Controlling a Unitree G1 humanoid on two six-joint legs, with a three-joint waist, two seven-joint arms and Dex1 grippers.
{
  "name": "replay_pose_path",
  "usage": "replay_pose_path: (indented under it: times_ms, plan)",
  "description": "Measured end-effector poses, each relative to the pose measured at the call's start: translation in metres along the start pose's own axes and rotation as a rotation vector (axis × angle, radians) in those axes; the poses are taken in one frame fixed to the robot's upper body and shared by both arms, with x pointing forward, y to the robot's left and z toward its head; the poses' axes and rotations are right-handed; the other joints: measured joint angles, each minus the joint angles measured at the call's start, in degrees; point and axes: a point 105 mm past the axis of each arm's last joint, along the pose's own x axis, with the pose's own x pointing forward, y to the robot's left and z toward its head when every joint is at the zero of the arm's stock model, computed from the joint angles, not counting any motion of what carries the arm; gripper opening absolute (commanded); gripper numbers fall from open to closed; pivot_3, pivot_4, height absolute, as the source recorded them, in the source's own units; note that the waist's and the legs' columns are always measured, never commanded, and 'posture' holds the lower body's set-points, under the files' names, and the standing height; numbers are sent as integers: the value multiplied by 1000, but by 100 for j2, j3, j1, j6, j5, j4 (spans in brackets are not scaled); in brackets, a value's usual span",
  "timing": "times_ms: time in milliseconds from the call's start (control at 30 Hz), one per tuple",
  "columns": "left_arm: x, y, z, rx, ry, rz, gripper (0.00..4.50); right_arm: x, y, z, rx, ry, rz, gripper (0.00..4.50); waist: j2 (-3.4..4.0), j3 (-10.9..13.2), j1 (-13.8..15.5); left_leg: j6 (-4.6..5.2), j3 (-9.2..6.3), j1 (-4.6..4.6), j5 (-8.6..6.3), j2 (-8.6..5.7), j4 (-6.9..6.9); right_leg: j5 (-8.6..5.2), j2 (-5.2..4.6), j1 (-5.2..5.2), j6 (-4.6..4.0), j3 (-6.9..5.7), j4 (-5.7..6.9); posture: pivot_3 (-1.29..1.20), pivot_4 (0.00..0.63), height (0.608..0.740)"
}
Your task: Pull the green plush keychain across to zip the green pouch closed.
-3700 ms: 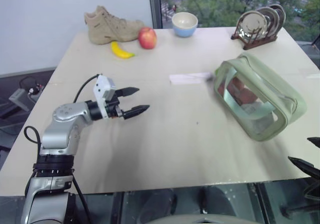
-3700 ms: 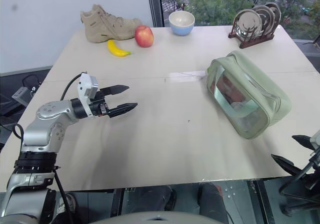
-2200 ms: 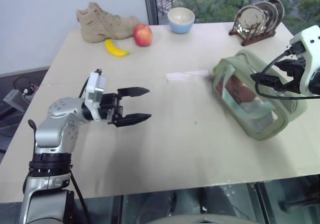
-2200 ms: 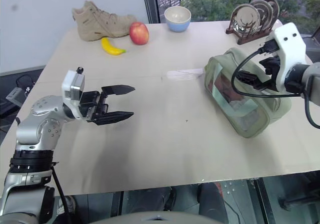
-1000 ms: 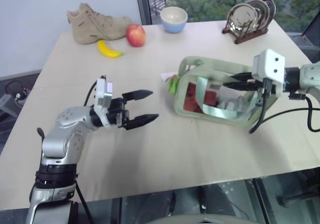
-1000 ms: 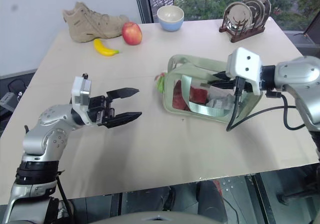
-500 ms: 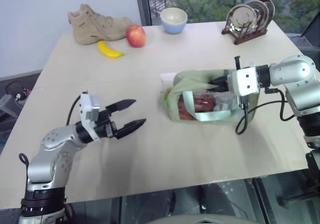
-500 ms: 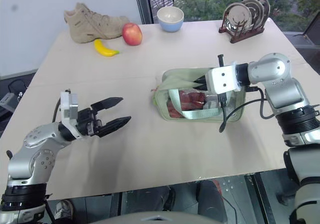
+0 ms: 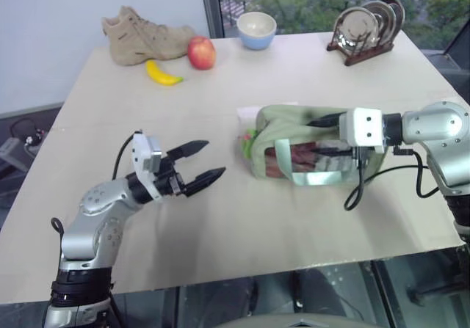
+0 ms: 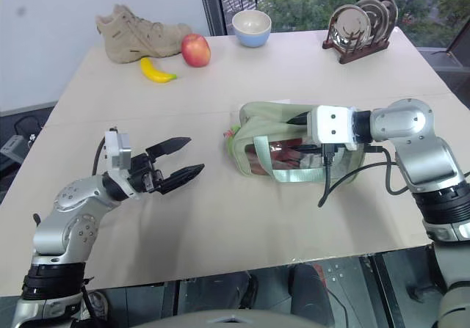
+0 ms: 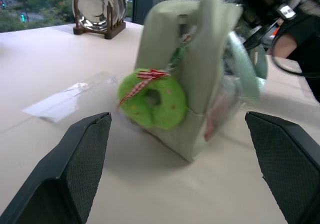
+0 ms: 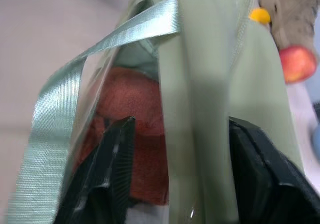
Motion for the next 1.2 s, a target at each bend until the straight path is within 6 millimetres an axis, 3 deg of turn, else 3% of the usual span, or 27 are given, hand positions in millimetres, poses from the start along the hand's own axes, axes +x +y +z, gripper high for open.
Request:
replay_pose_path:
  times_ms: [67, 233, 467, 633, 667, 933, 1167, 1200]
  plan:
    - [7, 4, -2, 16, 5, -9, 4500, -7, -1, 5, 199, 12, -47, 2491, 0, 0, 30, 0, -3, -5, 0, 0, 3, 0, 0, -1, 0, 0, 0, 0, 150, 740]
    - [12, 8, 0, 34, 0, -43, 4500, -16, -8, 17, 455, 18, -70, 2491, 0, 0, 35, 0, -3, -12, -1, 0, 7, 0, -1, -4, -1, -1, -3, 0, 150, 740]
    - [17, 10, -2, 50, 14, -88, 4500, -19, -8, 24, 572, 34, -48, 2491, 0, 0, 49, 0, -5, -19, -1, -1, 8, 1, -4, -5, 0, -6, -6, 0, 150, 740]
    - [28, 14, -9, 91, 46, -99, 4500, -16, -4, 23, 561, 57, -33, 202, -1, 0, 92, 0, -4, -20, -1, -2, 13, 1, -6, -5, 0, -7, -4, 0, 150, 740]
    - [31, 14, -10, 104, 47, -100, 4500, -16, -3, 23, 561, 55, -30, 47, -1, 0, 96, 0, -4, -20, -1, -2, 13, 1, -5, -5, 0, -7, -4, 0, 150, 740]
    - [56, 15, -20, 121, 41, -47, 4500, -17, -1, 27, 521, 51, -24, 47, -2, 0, 115, 0, -5, -22, -1, -2, 22, 1, -5, -5, 0, -8, -1, 0, 150, 740]
    - [63, 21, -21, 147, 39, 34, 4500, -17, 1, 26, 504, 45, -24, 47, -3, -1, 123, 0, -4, -21, -1, -2, 28, 1, -5, -5, 0, -7, 8, 0, 150, 740]
    - [64, 24, -20, 156, 41, 53, 3967, -17, 1, 26, 503, 44, -23, 0, -3, -1, 128, 0, -4, -21, -1, -2, 30, 1, -5, -5, 0, -8, 9, 0, 150, 740]
